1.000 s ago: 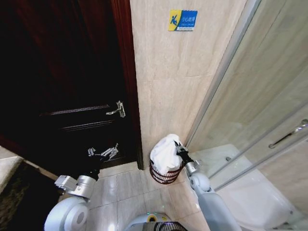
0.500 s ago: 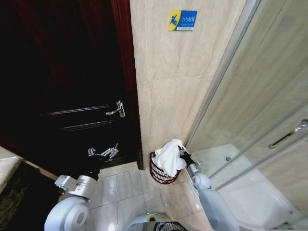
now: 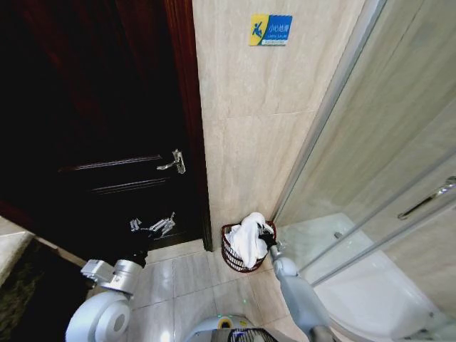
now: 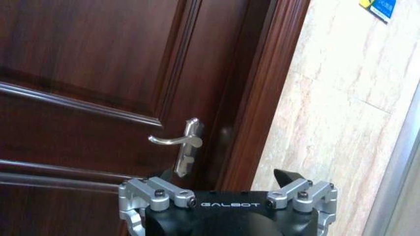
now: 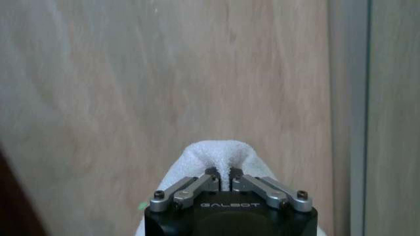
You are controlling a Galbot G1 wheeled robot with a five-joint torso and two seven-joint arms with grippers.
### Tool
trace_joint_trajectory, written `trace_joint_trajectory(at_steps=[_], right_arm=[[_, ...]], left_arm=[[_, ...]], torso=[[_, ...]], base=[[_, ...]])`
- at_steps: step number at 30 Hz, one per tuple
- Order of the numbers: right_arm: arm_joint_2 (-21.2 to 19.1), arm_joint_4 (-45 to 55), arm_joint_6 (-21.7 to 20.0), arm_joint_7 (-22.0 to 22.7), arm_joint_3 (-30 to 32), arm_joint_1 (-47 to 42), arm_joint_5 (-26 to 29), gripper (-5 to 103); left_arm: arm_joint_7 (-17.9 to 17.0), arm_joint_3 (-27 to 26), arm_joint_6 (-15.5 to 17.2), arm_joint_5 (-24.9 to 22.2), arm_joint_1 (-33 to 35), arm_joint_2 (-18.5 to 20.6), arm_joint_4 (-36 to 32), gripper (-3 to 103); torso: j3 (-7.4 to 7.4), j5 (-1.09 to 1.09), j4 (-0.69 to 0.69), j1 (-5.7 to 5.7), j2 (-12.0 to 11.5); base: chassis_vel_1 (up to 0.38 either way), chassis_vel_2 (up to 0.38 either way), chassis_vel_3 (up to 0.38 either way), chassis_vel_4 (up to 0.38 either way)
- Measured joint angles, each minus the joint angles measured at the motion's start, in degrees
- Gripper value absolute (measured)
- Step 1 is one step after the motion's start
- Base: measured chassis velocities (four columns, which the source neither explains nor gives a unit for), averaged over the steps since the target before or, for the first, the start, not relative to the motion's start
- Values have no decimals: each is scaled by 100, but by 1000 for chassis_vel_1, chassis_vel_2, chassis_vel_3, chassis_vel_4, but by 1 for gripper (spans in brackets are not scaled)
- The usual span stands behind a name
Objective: Discard the used towel into the hamper.
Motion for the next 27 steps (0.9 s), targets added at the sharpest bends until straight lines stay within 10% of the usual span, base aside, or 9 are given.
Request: trace_joint_trajectory(at_steps=[27], right_arm=[[159, -567, 700, 21, 18, 435, -260, 6]], left_arm=[[0, 0, 0, 0, 0, 0, 0, 100]], torso=[[0, 1, 0, 0, 0]], base=[[0, 0, 0, 0]])
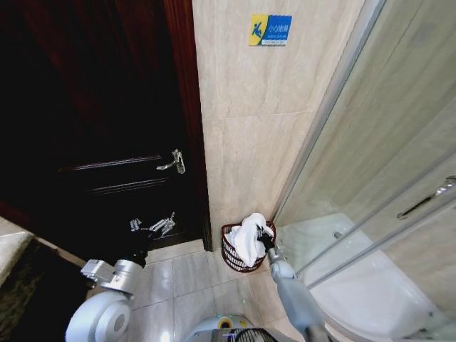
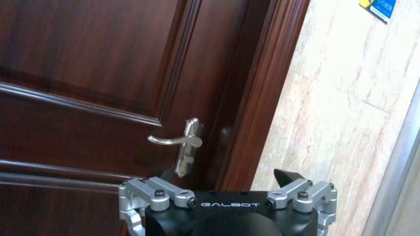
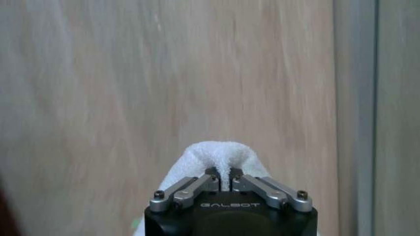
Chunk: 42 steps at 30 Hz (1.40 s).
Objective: Discard the used towel into the hamper.
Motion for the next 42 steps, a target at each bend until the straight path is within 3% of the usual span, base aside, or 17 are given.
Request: trace_joint_trajectory(at_steps=[8, 10, 15, 42], right_arm=[[-4, -172, 257, -2, 16, 252, -135, 6], [67, -573, 557, -198, 75, 259, -174, 6], [135, -1151, 804, -302, 151, 315, -212, 6], [268, -881, 599, -303, 158, -258, -244, 6]], left_arm=[[0, 0, 0, 0, 0, 0, 0, 100], [0, 0, 0, 0, 0, 0, 0, 100], [0, 0, 0, 0, 0, 0, 0, 100], [0, 0, 0, 0, 0, 0, 0, 100]], torso=[[0, -1, 0, 0, 0], [-1, -1, -1, 0, 0], [0, -1, 0, 0, 0], [-1, -1, 0, -1, 1]], base=[[0, 0, 0, 0], [0, 0, 0, 0], [0, 0, 0, 0], [-26, 24, 28, -28]])
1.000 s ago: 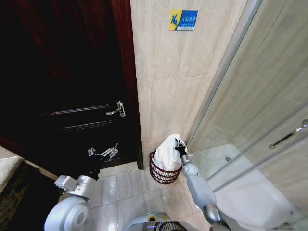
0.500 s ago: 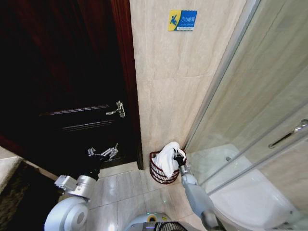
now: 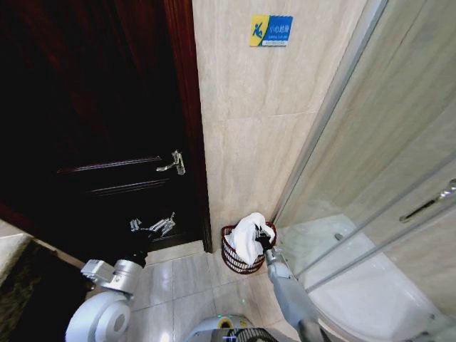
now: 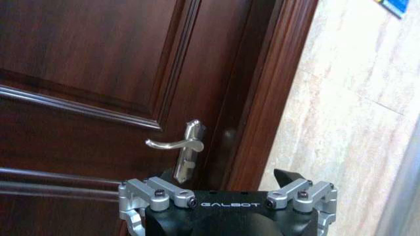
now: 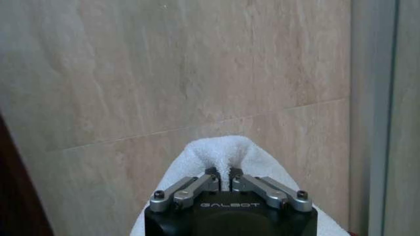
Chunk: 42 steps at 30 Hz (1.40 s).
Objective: Discard the used towel into the hamper.
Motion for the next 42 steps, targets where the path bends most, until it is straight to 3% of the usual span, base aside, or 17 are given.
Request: trace_joint_trajectory(at_steps=[7, 13, 24, 31, 42], right_arm=[[-8, -19, -146, 205, 12, -103, -98, 6], [-74, 20, -559, 205, 19, -414, -343, 6], [-139, -206, -1796, -156, 87, -303, -312, 6], [-83, -418, -2715, -356, 96, -19, -631, 6], [111, -1426, -2802, -350, 94, 672, -952, 6]], left_arm=[[0, 0, 0, 0, -2, 0, 0, 100], [0, 0, 0, 0, -1, 0, 0, 100], [0, 0, 0, 0, 0, 0, 0, 100], [0, 0, 0, 0, 0, 0, 0, 100], [0, 0, 0, 0, 0, 0, 0, 100]], torso=[[2, -1, -1, 6, -2], [1, 0, -2, 2, -2], [0, 0, 0, -1, -1], [0, 0, -1, 1, -1], [1, -1, -1, 1, -1]], base=[[-143, 141, 158, -152], [-58, 54, 40, -37], [26, -4, -19, 14], [0, 0, 0, 0], [0, 0, 0, 0]])
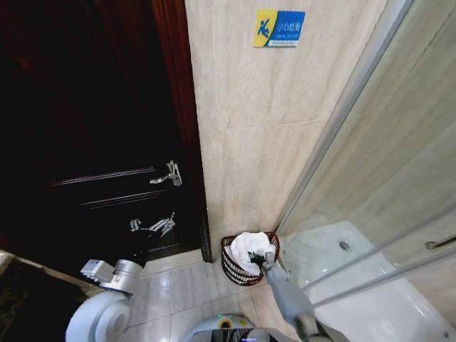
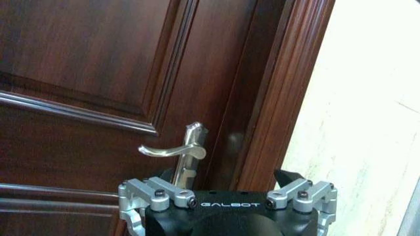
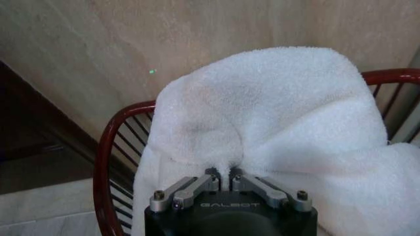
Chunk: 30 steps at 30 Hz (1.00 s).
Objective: Discard the used towel into the hamper.
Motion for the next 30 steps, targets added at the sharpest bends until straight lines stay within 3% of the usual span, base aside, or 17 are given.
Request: trace_joint_trajectory(at_steps=[7, 10, 11, 12, 14, 16, 18, 20, 26, 28, 29, 30], right_arm=[[58, -379, 23, 136, 15, 266, -9, 3], [62, -399, 248, 238, 20, 288, -3, 11], [49, -331, 496, 283, 19, 284, -75, 21], [49, -331, 496, 283, 19, 284, -75, 21], [36, -256, 761, 389, 28, 289, -242, 32], [37, -278, 895, 522, 62, 314, -499, 32], [47, -440, 983, 762, 85, 336, -717, 48], [51, -454, 962, 840, 87, 299, -740, 48], [0, -568, 422, 1231, 129, 135, -717, 76], [-10, -610, 386, 1249, 136, 144, -705, 76], [-26, -708, 372, 1280, 148, 183, -716, 86], [-32, -737, 378, 1321, 154, 204, -737, 86]], left_arm=[[0, 0, 0, 0, 0, 0, 0, 100], [0, 0, 0, 0, 0, 0, 0, 100], [0, 0, 0, 0, 0, 0, 0, 100], [0, 0, 0, 0, 0, 0, 0, 100], [0, 0, 0, 0, 0, 0, 0, 100], [0, 0, 0, 0, 0, 0, 0, 100], [0, 0, 0, 0, 0, 0, 0, 100], [0, 0, 0, 0, 0, 0, 0, 100], [0, 0, 0, 0, 0, 0, 0, 100], [0, 0, 0, 0, 0, 0, 0, 100], [0, 0, 0, 0, 0, 0, 0, 100], [0, 0, 0, 0, 0, 0, 0, 100]], torso=[[0, 1, 0, 0, 0], [0, 2, 0, 0, 0], [0, 2, 0, 0, 0], [0, 2, 0, 0, 0], [0, 1, 1, 0, 0], [0, 2, 1, 0, 0], [-1, 1, 1, 0, 0], [-1, 3, 2, 0, 0], [-1, 1, 1, 0, 0], [-1, 1, 1, 0, 0], [-1, 2, 0, 0, 0], [-1, 2, 1, 0, 0]], base=[[0, 0, 0, 0], [0, 0, 0, 0], [0, 0, 0, 0], [0, 0, 0, 0], [0, 0, 0, 0], [0, 0, 0, 0], [0, 0, 0, 0], [0, 0, 0, 0], [0, 0, 0, 0], [0, 0, 0, 0], [0, 0, 0, 0], [0, 0, 0, 0]])
